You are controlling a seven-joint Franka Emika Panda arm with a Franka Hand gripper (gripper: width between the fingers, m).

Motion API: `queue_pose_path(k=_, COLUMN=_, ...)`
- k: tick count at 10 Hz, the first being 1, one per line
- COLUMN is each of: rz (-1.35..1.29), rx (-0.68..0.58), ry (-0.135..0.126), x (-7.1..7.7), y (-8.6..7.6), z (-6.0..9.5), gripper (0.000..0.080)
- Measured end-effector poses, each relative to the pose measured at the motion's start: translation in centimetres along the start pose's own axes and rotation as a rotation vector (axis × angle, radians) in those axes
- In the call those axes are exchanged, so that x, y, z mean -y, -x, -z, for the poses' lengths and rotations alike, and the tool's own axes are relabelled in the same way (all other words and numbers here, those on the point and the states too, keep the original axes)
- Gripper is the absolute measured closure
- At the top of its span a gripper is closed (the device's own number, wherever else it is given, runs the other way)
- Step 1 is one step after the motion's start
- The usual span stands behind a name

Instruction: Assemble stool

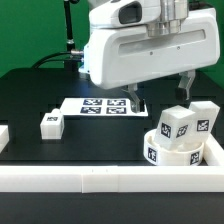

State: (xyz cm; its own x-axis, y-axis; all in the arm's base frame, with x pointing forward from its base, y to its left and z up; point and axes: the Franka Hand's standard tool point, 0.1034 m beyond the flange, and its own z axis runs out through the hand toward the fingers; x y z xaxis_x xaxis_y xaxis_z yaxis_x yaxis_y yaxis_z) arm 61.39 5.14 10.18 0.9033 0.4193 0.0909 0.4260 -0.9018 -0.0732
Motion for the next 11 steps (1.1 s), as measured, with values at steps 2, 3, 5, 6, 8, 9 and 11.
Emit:
queue_pose_path(k=2, rz=-0.010, rx=0.175, ry=-0.026, x=0.9, y=1.3, z=-0.6, gripper=0.0150)
queue_pose_path(k=3, rz=-0.006, rx=0.262, ry=-0.029, x=0.9, y=0.9, z=-0.6, gripper=0.0150)
queue_pose_path(k=5, rz=-0.003, rx=0.307, ry=-0.021, x=0.6, y=0.3, z=-0.8, gripper=0.0150)
queue_pose_path(k=6, rz=-0.006, rx=0.302, ry=-0.018, x=0.8, y=0.1, z=-0.7, gripper=0.0150)
queue_pose_path(k=8, rz=0.002, rx=0.297, ry=-0.020, x=1.2, y=-0.4, z=-0.9, gripper=0.0150)
queue_pose_path(k=9, rz=0.002, rx=0.296, ry=-0.020, x=1.2, y=-0.5, z=-0.9, gripper=0.0150)
queue_pose_path(k=11, rz=0.006, rx=0.292, ry=-0.022, x=1.8, y=-0.7, z=-1.3, gripper=0.0150)
